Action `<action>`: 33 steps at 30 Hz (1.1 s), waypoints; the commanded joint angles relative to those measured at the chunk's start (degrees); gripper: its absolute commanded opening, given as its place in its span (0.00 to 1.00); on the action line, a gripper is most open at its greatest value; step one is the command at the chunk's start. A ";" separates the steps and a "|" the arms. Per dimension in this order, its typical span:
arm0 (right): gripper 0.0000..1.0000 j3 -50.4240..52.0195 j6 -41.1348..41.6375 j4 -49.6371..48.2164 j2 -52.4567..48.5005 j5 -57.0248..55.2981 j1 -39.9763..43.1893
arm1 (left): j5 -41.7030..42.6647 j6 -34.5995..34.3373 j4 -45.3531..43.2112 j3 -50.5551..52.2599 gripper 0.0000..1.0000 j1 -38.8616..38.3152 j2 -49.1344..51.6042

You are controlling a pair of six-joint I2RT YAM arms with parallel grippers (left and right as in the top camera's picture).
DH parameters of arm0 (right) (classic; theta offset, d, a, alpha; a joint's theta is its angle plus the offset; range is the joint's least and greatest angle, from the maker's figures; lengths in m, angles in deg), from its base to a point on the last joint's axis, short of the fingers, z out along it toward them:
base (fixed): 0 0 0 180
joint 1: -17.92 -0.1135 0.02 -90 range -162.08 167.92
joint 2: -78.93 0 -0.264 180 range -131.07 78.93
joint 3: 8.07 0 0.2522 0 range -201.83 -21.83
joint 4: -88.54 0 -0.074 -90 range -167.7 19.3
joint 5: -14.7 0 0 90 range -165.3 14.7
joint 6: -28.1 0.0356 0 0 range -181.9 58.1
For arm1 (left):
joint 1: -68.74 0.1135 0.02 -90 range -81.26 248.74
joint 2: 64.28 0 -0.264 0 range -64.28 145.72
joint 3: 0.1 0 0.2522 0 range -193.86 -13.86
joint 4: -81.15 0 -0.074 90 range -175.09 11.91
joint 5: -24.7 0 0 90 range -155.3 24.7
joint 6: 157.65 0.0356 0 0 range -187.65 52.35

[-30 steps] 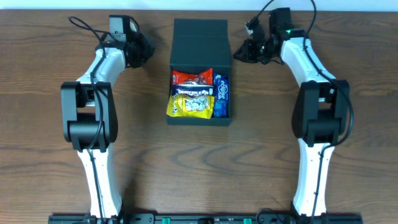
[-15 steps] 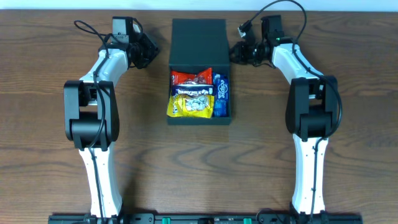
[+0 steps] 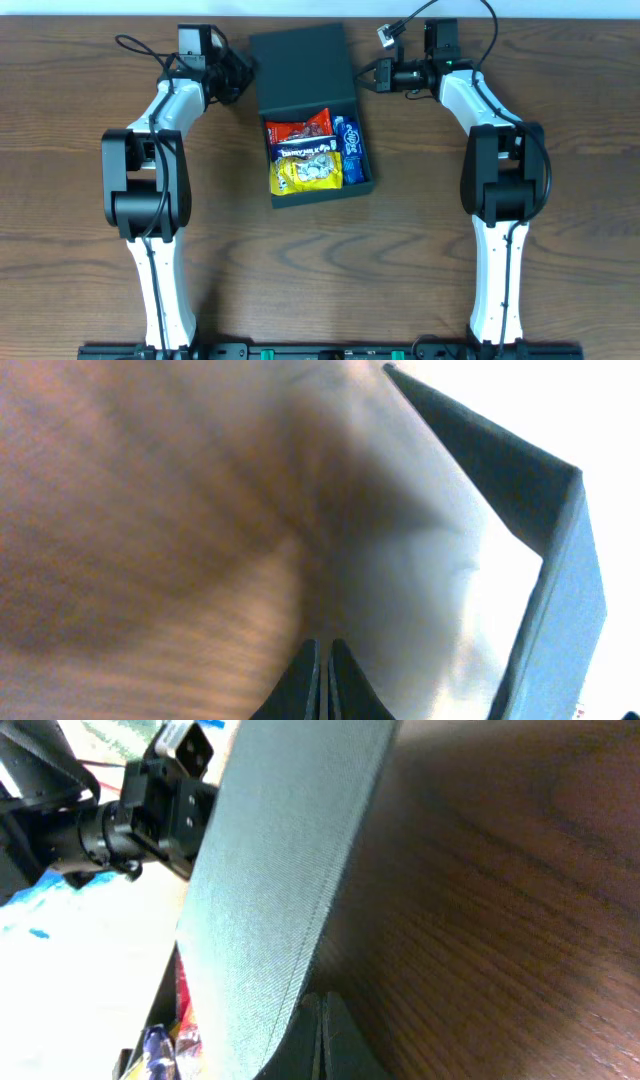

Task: Pack container
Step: 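Swing the lid forward with both grippers to close the box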

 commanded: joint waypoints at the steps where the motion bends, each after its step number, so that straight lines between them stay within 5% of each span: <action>1: 0.01 -0.63 -1.86 -0.13 0.22 6.03 -0.74 | 6.49 -0.63 -4.24 -0.07 0.06 -0.02 0.68; 9: 0.01 -1.79 -2.54 -0.24 1.33 13.14 -0.31 | 21.35 5.51 -9.94 -2.19 0.06 -0.02 -0.55; 18: 0.01 -1.79 -6.47 2.69 10.03 13.03 -0.09 | 24.11 18.60 -5.99 -2.43 0.06 -0.02 -9.55; 22: 0.01 -1.79 -16.92 14.88 16.59 8.15 -0.66 | 23.67 28.41 -0.02 -2.43 0.06 -0.04 -16.46; 27: 0.01 -1.79 -32.81 36.04 22.25 -12.04 -3.04 | 16.55 39.41 11.72 -2.43 0.06 -0.04 -22.71; 33: 0.01 -1.79 -35.56 42.53 25.68 -24.28 -3.43 | 4.83 45.44 19.12 -2.43 0.06 -0.04 -27.98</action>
